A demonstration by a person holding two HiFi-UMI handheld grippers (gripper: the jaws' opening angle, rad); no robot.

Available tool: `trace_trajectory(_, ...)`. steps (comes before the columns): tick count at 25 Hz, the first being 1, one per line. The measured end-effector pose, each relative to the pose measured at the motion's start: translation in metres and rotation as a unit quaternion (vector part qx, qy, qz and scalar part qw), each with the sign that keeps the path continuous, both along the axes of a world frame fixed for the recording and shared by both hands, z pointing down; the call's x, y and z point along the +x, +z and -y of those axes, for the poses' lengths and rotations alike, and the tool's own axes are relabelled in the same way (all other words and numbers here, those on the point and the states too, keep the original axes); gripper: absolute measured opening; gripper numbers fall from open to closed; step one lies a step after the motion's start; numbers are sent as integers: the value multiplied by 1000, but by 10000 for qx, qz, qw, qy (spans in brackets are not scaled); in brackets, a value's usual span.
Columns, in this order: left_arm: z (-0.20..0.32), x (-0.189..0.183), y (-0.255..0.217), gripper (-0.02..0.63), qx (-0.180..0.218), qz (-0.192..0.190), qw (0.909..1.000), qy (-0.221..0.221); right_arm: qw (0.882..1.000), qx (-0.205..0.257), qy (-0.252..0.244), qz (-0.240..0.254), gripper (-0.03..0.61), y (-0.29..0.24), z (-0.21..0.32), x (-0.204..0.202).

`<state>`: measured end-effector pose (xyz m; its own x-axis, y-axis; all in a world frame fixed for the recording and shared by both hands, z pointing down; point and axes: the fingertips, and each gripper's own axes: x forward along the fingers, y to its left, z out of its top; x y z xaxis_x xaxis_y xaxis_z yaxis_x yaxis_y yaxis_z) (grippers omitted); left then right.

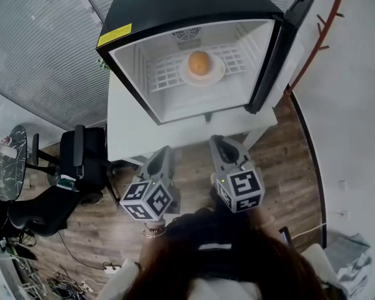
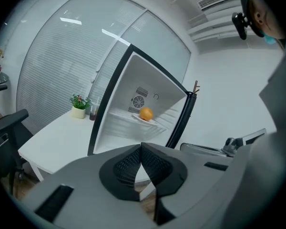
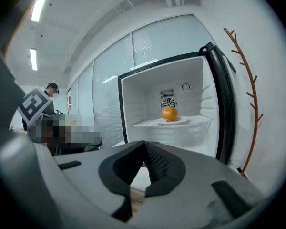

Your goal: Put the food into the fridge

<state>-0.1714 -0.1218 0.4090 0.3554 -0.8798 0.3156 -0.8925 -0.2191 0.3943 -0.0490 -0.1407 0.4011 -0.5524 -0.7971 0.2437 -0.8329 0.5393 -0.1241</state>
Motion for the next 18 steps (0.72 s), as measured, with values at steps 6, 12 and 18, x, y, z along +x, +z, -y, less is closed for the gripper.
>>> trace_trajectory(6,-19,2,-2,-5,62,5,10000,69,9999,98,83,62,-6,-3,-19,1)
trace_trajectory(12,-44,0,-2,-6,127,107,9997,154,9996,218,201,23,-6,-8,-41,-1)
trace_trajectory(18,-68,0,-6,-6,205,163,9994,234,9992,286,283,25,-6,-10,-66,-3)
